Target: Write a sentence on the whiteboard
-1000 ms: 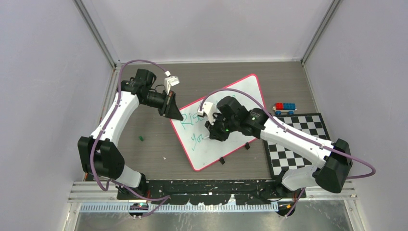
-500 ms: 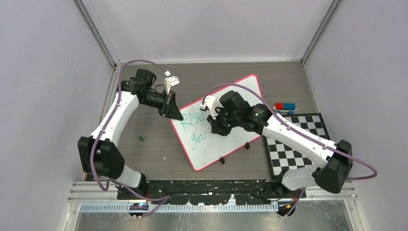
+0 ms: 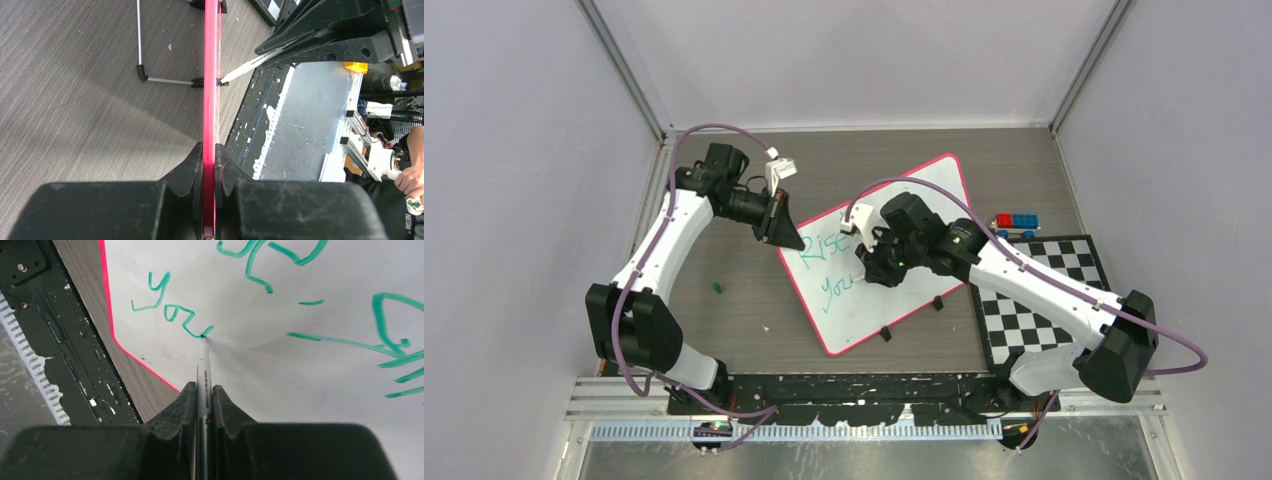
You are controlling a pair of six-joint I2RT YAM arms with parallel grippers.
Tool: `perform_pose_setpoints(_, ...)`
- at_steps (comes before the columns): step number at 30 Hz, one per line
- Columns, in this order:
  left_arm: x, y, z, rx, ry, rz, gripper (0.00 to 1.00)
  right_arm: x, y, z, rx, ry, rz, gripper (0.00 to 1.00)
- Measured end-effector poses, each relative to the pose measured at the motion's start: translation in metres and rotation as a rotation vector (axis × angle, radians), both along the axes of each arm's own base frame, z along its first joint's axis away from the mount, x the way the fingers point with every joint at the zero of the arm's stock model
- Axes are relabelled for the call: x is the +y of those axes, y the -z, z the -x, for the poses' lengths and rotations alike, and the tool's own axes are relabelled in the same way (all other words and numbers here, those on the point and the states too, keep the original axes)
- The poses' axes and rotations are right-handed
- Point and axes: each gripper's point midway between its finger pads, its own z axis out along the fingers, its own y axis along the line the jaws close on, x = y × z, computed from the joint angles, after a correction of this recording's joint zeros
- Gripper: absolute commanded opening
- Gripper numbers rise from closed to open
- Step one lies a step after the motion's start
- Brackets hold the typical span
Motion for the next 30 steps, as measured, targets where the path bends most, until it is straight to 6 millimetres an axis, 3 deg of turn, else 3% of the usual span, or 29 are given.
perform_pose_setpoints(14, 0.000, 0.000, 0.000, 0.000, 0.001, 0.002, 0.00, -0.013, 0.015, 0.011, 0.035, -0.026, 0.057, 0.00)
perform_pose_setpoints(19, -0.001, 0.000, 0.000, 0.002, 0.002, 0.003, 0.00, -0.019, 0.004, 0.008, 0.008, -0.010, 0.043, 0.00)
perform_pose_setpoints(30, -0.001, 0.000, 0.000, 0.002, 0.002, 0.004, 0.00, -0.008, -0.014, -0.007, -0.045, 0.011, -0.008, 0.00)
